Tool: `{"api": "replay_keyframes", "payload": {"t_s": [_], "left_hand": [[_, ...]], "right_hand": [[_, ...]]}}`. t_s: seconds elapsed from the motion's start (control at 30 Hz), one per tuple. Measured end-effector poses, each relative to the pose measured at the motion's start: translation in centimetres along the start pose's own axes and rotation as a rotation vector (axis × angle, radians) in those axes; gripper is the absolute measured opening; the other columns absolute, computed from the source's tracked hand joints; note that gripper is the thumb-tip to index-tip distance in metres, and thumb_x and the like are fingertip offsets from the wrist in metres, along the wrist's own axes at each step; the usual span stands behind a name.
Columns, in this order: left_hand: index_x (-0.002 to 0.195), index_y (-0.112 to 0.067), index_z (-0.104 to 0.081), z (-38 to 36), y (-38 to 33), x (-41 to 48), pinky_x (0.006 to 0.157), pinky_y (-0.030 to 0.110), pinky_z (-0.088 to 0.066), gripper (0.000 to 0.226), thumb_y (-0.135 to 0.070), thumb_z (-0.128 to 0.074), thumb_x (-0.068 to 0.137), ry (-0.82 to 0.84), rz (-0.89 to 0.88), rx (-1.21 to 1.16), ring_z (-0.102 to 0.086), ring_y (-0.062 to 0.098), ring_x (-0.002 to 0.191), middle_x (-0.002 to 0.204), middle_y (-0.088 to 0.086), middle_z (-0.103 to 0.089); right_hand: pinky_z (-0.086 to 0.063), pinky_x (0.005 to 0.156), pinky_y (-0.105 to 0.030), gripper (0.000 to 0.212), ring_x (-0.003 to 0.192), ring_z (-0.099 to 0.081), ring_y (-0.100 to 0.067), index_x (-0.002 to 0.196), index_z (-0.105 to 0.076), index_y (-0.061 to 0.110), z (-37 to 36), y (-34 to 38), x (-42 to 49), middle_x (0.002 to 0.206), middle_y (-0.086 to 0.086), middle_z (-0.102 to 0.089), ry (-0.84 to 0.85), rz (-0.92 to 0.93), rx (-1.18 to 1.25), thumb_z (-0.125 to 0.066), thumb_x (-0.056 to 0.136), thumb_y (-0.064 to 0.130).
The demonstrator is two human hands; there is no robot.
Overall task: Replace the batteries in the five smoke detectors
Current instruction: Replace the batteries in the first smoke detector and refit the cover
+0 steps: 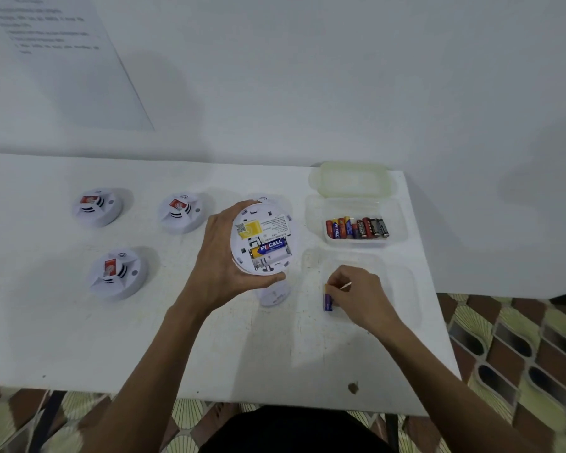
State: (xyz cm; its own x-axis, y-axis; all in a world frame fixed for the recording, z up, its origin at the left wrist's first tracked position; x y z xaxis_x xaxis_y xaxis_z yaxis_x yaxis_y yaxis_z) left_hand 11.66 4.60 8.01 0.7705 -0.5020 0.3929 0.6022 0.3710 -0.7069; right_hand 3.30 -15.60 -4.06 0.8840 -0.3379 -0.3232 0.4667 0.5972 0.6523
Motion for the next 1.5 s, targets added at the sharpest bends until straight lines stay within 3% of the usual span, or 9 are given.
{"api": "replay_keyframes", "payload": {"t_s": [0.17,0.3,0.47,0.67,0.8,0.93,1.1,1.27,1.5], "left_hand": [[0.131,-0.054,-0.027,-0.3,0.8,-0.2,0.104,0.014,-0.028,0.089,-0.06,-0.074,0.057,0.023,0.027,0.014,-0.035,-0.015,0.12,0.13,-0.045,-0.032],[0.135,-0.033,-0.038,-0.6,1.4,-0.1,0.106,0.041,-0.039,0.09,-0.057,-0.078,0.059,0.051,0.043,-0.031,-0.047,0.008,0.123,0.132,-0.024,-0.047],[0.129,-0.047,-0.035,-0.1,0.1,0.0,0.106,0.013,-0.029,0.082,-0.048,-0.08,0.061,0.066,-0.003,-0.011,-0.039,-0.013,0.121,0.128,-0.043,-0.038],[0.128,-0.059,-0.03,0.6,-1.4,0.1,0.097,0.008,-0.033,0.084,-0.047,-0.078,0.059,0.079,-0.018,-0.063,-0.044,-0.011,0.116,0.125,-0.041,-0.043],[0.138,-0.034,-0.035,-0.1,0.4,-0.2,0.106,0.037,-0.038,0.093,-0.059,-0.079,0.061,0.132,0.054,-0.079,-0.045,0.014,0.126,0.136,-0.017,-0.046],[0.139,-0.03,-0.035,-0.7,0.8,-0.3,0.105,0.045,-0.039,0.094,-0.063,-0.076,0.062,0.174,0.055,-0.081,-0.047,0.019,0.125,0.137,-0.009,-0.047],[0.134,-0.053,-0.027,0.0,-0.1,-0.5,0.106,0.034,-0.039,0.086,-0.07,-0.07,0.061,0.109,0.019,-0.127,-0.046,0.01,0.125,0.135,-0.024,-0.043],[0.131,-0.054,-0.031,0.1,-1.3,0.2,0.1,0.013,-0.035,0.076,-0.063,-0.071,0.067,0.118,0.008,-0.209,-0.047,-0.003,0.12,0.128,-0.035,-0.044],[0.136,-0.044,-0.029,-0.5,-0.6,0.2,0.106,0.034,-0.038,0.092,-0.067,-0.074,0.059,0.12,-0.023,-0.107,-0.044,0.011,0.125,0.135,-0.028,-0.041]], "right_hand": [[-0.059,0.08,-0.036,0.01,0.083,-0.067,-0.018,0.093,-0.064,0.017,2.0,-0.1,-0.3,0.097,-0.001,-0.067,-0.06,0.009,0.017,-0.057,0.095,0.011],[-0.052,0.071,-0.013,0.009,0.073,-0.065,-0.006,0.089,-0.064,0.019,5.0,4.5,-2.4,0.081,0.008,-0.066,-0.21,0.225,0.087,-0.06,0.093,0.011],[-0.047,0.072,-0.012,0.007,0.081,-0.058,-0.005,0.096,-0.068,0.012,5.1,14.0,-6.4,0.094,0.002,-0.062,-0.237,0.744,0.074,-0.066,0.09,0.01],[-0.04,0.07,-0.027,0.008,0.083,-0.048,-0.019,0.093,-0.072,0.018,2.8,19.0,-7.4,0.09,-0.002,-0.058,-0.231,1.092,-0.268,-0.069,0.086,0.018],[-0.035,0.066,-0.031,0.01,0.077,-0.034,-0.013,0.094,-0.069,0.025,1.8,20.0,-6.9,0.087,0.0,-0.052,-0.183,1.15,-0.386,-0.063,0.088,0.02],[-0.031,0.062,-0.03,0.01,0.075,-0.031,-0.014,0.094,-0.064,0.028,1.1,20.6,-6.8,0.086,0.0,-0.05,-0.131,1.211,-0.525,-0.06,0.087,0.022],[-0.029,0.058,-0.028,0.009,0.069,-0.03,-0.014,0.086,-0.063,0.027,0.6,21.5,-6.8,0.08,0.001,-0.047,-0.051,1.252,-0.591,-0.062,0.079,0.022],[-0.026,0.06,-0.027,0.007,0.07,-0.03,-0.013,0.087,-0.061,0.027,1.0,21.7,-6.7,0.082,0.001,-0.048,-0.042,1.271,-0.562,-0.06,0.081,0.023],[-0.03,0.074,-0.01,0.006,0.078,-0.031,-0.003,0.088,-0.063,0.01,3.5,20.6,-6.9,0.084,-0.001,-0.058,-0.106,1.218,-0.3,-0.068,0.084,0.009]]}}
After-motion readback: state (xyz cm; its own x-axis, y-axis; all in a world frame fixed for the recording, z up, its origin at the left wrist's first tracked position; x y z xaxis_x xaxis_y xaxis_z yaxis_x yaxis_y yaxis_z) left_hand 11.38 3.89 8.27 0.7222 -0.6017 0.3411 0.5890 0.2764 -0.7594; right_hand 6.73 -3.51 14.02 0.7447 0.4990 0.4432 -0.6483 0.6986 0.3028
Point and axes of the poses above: each hand's wrist, its own x-axis towards the middle knuckle, its own z-axis out of the back of the hand, y = z × x, the point moved 10 cm from there along x, towards the middle knuckle
